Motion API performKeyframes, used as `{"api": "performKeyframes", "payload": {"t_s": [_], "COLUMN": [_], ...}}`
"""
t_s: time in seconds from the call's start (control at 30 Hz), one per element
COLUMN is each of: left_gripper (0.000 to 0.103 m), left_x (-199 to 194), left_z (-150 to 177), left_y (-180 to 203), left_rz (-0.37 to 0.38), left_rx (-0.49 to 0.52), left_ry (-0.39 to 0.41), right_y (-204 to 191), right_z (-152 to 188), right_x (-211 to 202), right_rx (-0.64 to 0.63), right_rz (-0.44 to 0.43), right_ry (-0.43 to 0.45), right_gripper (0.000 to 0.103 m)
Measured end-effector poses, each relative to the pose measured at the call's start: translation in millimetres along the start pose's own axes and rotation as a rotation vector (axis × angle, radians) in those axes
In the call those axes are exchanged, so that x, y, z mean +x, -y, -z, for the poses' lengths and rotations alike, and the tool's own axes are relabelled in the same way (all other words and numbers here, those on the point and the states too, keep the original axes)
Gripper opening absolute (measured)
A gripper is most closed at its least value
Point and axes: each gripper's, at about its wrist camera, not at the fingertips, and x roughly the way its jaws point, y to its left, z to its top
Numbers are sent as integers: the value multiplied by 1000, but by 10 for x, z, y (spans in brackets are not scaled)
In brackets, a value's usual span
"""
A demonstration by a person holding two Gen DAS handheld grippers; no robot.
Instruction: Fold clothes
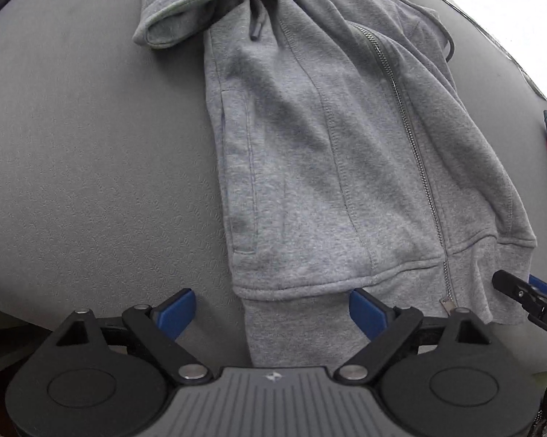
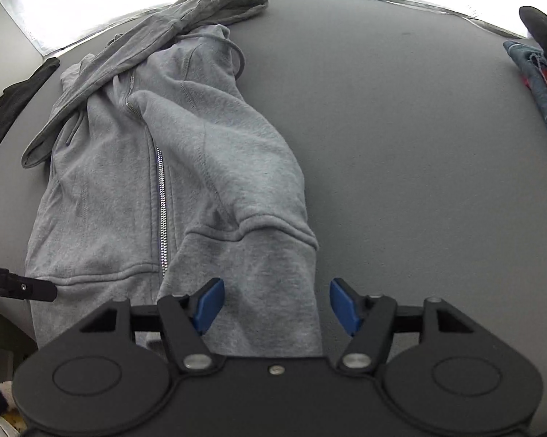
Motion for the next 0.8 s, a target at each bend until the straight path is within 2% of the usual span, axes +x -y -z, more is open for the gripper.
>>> {"api": "performKeyframes", "payload": {"t_s": [0.2, 0.23, 0.3, 0.33, 0.37, 0.4, 0.47, 0.5, 0.57, 0.67, 0.73, 0.77, 0.8], "left_gripper": [81, 80, 70, 67, 54, 39, 20, 18, 14, 10, 9, 9, 8], "left_x": [-1, -3, -6, -21, -39, -64, -122, -164, -358, -809, -1001, -1047, -1086], "left_z": [56, 60, 71, 76, 81, 90, 76, 67, 48, -48, -112, -137, -161], "left_y": [54, 59, 77, 92, 107, 121, 121, 110, 72, -136, -373, -525, -683], "left_rz": [-30, -35, -42, -47, -53, -57, -42, -42, -116, -268, -351, -402, -453], "left_rx": [-9, -12, -14, -8, -2, 5, 0, -9, -20, -70, -129, -148, -165], "left_ry": [23, 27, 43, 60, 78, 94, 118, 135, 213, 342, 373, 366, 355], "right_y": [82, 91, 99, 104, 108, 95, 19, -36, -148, -409, -658, -807, -955], "right_z": [11, 14, 27, 36, 46, 55, 65, 63, 53, 24, -9, -30, -53], "right_x": [62, 88, 156, 183, 200, 192, 140, 90, -27, -252, -392, -438, -467], "right_rx": [43, 57, 93, 110, 121, 116, 78, 45, -6, -88, -146, -206, -280], "right_rz": [-46, -58, -91, -108, -124, -135, -155, -168, -229, -391, -528, -567, -571], "right_ry": [-1, -5, -22, -32, -38, -36, -19, -12, -11, -21, -25, -22, -19], "right_gripper": [63, 60, 53, 44, 30, 23, 11, 11, 10, 10, 10, 11, 13]}}
